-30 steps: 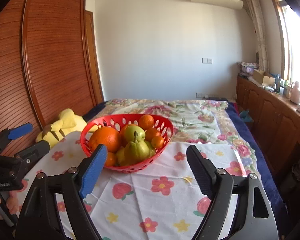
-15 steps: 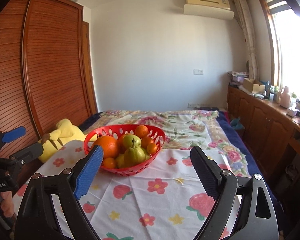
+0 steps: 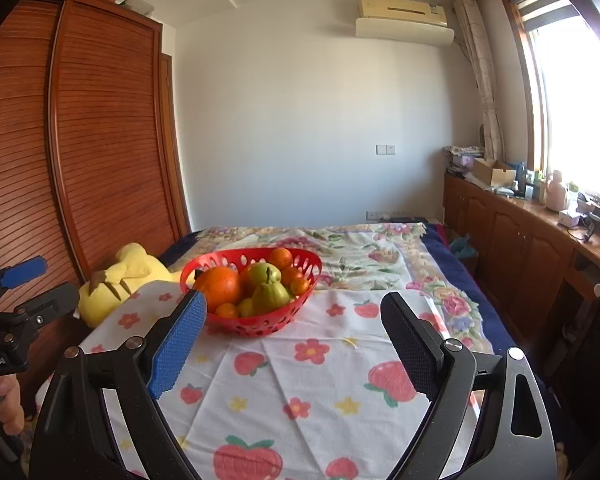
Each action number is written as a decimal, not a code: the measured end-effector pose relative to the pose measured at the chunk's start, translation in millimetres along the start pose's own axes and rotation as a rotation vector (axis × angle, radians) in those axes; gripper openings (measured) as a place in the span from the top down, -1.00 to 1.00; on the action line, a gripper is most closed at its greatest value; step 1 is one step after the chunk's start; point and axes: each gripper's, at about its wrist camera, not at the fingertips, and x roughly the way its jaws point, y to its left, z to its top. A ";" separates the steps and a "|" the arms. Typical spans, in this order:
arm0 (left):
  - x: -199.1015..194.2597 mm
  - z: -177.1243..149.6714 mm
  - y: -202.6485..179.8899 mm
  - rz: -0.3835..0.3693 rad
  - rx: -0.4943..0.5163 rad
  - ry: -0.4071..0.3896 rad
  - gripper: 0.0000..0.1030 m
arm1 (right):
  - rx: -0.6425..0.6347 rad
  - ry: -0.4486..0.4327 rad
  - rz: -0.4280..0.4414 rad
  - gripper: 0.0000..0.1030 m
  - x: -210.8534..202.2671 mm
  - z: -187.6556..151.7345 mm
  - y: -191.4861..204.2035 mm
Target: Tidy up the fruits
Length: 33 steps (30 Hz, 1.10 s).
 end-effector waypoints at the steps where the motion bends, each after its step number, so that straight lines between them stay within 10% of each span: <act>1: -2.9 -1.7 -1.1 -0.001 -0.001 0.000 -0.91 | 0.001 -0.002 -0.003 -0.76 -2.8 -1.0 0.3; 33: -17.6 -20.4 14.5 0.021 -0.050 0.026 -0.91 | -0.014 -0.013 -0.012 -0.76 -27.1 -12.1 8.5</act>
